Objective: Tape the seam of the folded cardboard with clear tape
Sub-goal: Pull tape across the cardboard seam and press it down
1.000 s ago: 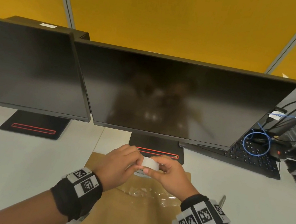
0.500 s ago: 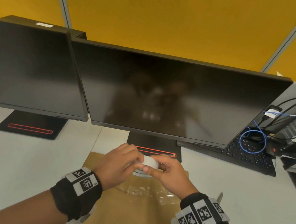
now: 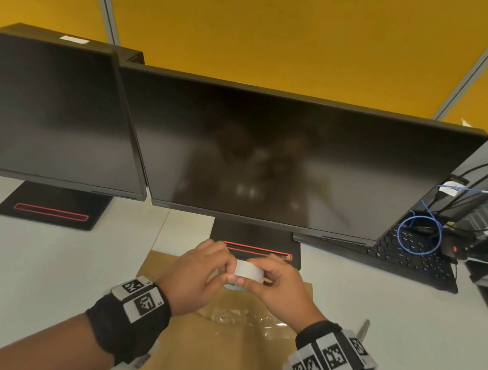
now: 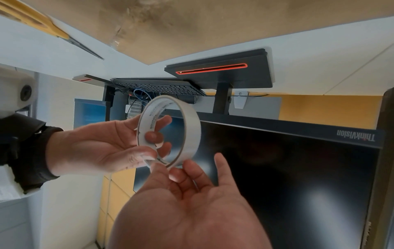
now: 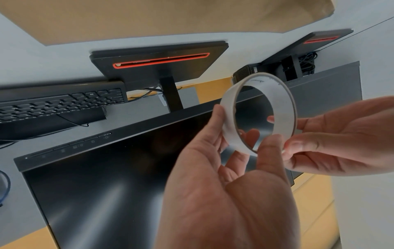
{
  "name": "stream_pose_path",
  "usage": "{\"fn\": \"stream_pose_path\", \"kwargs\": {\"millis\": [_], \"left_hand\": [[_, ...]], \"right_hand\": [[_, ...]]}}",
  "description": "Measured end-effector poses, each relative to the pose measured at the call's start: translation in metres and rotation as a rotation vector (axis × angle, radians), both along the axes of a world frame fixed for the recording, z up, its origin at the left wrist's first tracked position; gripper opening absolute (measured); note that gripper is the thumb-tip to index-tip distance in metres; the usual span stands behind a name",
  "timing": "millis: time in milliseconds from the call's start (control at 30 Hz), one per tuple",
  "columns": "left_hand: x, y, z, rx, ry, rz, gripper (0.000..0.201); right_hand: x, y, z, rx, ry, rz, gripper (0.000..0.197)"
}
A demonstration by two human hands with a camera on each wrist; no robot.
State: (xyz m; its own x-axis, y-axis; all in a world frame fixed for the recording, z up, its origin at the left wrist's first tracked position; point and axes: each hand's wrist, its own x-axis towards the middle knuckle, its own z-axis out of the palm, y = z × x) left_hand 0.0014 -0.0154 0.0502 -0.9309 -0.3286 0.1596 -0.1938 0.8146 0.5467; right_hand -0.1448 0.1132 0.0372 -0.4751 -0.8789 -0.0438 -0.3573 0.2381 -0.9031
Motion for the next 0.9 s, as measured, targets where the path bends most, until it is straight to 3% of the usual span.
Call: {"fn": "stream_pose_path", "kwargs": {"millis": [267,400,633,900], "left_hand": [[0.004,-0.002,-0.006,0.124,-0.016,-0.010,0.011],[0.005,0.000,-0.006,0.235,0.023,0.058,0.019],[0.003,0.003,-0.001,0.408,0.168,0.213,0.013],[0.000,0.005,0.010,0.525,0.250,0.347,0.016]], "right_hand": [[0.004,0.003,-0.008,0.034,-0.104,-0.004,0.027],[0.001,0.005,-0.009,0.030,-0.194,-0.025,0.028],[0.001,0.003,-0.005,-0.058,-0.312,-0.055,0.019],[-0.002,0.003,-0.004,-0.072,-0.315,-0.025,0.015]]}}
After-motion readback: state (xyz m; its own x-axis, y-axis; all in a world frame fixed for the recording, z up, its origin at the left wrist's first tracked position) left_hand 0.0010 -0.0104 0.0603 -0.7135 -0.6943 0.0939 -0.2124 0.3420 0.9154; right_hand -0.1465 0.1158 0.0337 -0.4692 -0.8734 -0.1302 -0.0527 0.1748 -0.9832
